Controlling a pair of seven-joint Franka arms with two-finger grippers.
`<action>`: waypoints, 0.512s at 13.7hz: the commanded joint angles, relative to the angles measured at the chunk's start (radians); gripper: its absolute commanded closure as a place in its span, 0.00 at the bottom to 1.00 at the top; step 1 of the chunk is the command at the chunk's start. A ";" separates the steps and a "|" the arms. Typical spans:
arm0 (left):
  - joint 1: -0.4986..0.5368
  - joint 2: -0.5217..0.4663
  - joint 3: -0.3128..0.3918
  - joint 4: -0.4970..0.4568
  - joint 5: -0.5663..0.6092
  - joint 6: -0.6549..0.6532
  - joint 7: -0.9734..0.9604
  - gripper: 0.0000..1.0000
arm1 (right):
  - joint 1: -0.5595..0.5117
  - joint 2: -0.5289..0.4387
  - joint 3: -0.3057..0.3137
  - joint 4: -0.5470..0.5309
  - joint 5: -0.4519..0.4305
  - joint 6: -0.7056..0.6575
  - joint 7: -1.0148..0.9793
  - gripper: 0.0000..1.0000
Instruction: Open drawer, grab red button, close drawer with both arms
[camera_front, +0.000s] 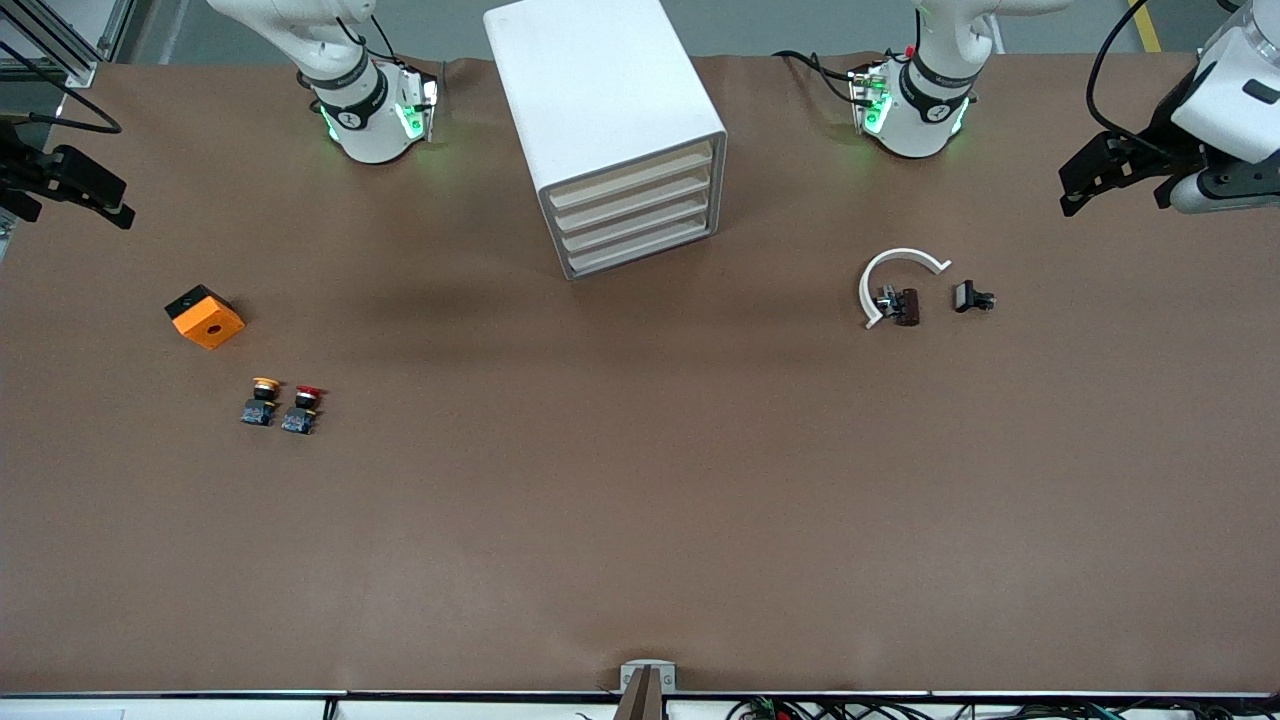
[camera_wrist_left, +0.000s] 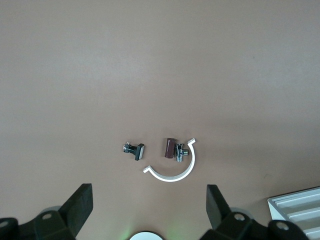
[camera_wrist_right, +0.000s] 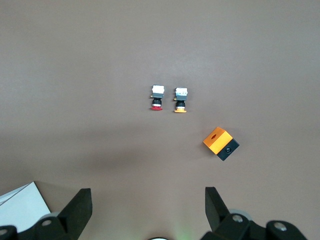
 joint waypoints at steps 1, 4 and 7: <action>0.004 0.013 0.007 0.016 -0.020 -0.009 0.025 0.00 | -0.010 0.014 0.003 0.032 0.015 -0.018 0.000 0.00; 0.004 0.022 0.007 0.026 -0.020 -0.007 0.025 0.00 | -0.010 0.015 0.003 0.034 0.015 -0.018 0.000 0.00; 0.000 0.041 0.006 0.038 -0.020 -0.007 0.014 0.00 | -0.008 0.015 0.003 0.034 0.015 -0.017 0.000 0.00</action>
